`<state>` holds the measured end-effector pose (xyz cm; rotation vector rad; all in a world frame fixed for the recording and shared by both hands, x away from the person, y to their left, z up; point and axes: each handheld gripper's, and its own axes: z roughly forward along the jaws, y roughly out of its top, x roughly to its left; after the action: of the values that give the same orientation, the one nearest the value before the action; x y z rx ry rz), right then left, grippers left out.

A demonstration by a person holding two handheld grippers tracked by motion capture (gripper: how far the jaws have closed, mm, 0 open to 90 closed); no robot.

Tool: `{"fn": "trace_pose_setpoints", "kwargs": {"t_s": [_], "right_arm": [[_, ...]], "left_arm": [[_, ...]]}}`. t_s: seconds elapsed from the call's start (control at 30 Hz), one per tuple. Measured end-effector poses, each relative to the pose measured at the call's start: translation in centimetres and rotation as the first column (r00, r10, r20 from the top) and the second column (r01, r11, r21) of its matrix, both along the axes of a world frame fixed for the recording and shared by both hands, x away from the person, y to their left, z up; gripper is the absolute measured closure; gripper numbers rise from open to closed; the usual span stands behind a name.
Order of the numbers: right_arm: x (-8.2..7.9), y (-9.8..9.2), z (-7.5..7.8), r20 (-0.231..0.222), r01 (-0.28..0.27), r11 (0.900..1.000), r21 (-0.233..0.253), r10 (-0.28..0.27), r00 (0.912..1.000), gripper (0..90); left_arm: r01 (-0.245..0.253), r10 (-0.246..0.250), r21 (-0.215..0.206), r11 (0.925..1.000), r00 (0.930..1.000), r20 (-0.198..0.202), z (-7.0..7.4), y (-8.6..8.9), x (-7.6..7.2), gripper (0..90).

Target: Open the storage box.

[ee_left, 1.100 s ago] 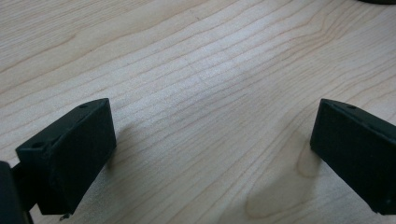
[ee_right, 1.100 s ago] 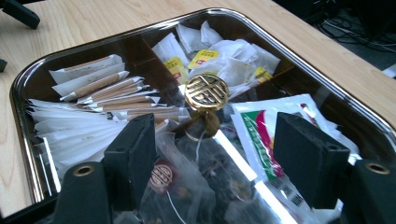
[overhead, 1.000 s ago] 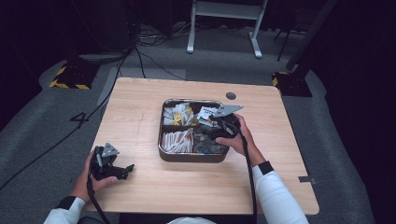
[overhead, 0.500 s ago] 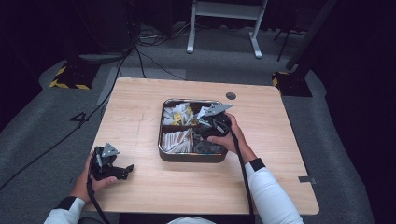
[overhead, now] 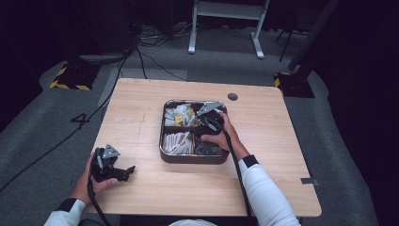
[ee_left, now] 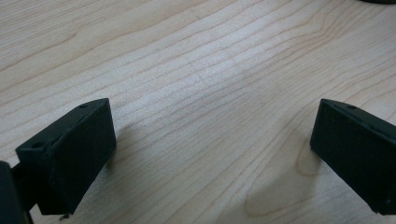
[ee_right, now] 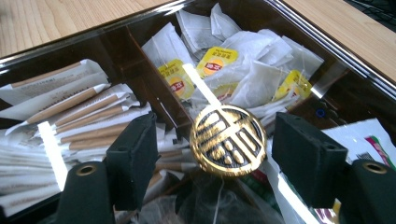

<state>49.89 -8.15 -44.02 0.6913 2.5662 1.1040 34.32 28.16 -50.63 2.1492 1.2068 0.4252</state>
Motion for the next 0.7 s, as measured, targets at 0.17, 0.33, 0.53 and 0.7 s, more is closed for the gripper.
{"fn": "trace_pose_setpoints", "kwargs": {"t_s": [0.17,0.33,0.53,0.7], "right_arm": [[0.21,0.21,0.02,-0.02,-0.007,1.0,0.015,0.008,0.9998,46.3],[0.5,-0.13,0.07,-0.024,0.009,1.0,0.022,-0.008,0.9997,57.2],[0.58,-0.2,0.09,-0.022,0.013,1.0,0.022,-0.012,0.9997,59.3],[0.28,-0.08,0.11,0.001,0.028,0.999,0.019,-0.028,0.9996,59.6]], "left_arm": [[0.0,0.0,0.0,1.0,1.0,0.0,0.0,0.0,0.0,0.5],[0.0,0.0,0.0,1.0,1.0,0.0,0.0,0.0,0.0,0.5],[0.0,0.0,0.0,1.0,1.0,0.0,0.0,0.0,0.0,0.5],[0.0,0.0,0.0,1.0,1.0,0.0,0.0,0.0,-0.01,0.5]]}}
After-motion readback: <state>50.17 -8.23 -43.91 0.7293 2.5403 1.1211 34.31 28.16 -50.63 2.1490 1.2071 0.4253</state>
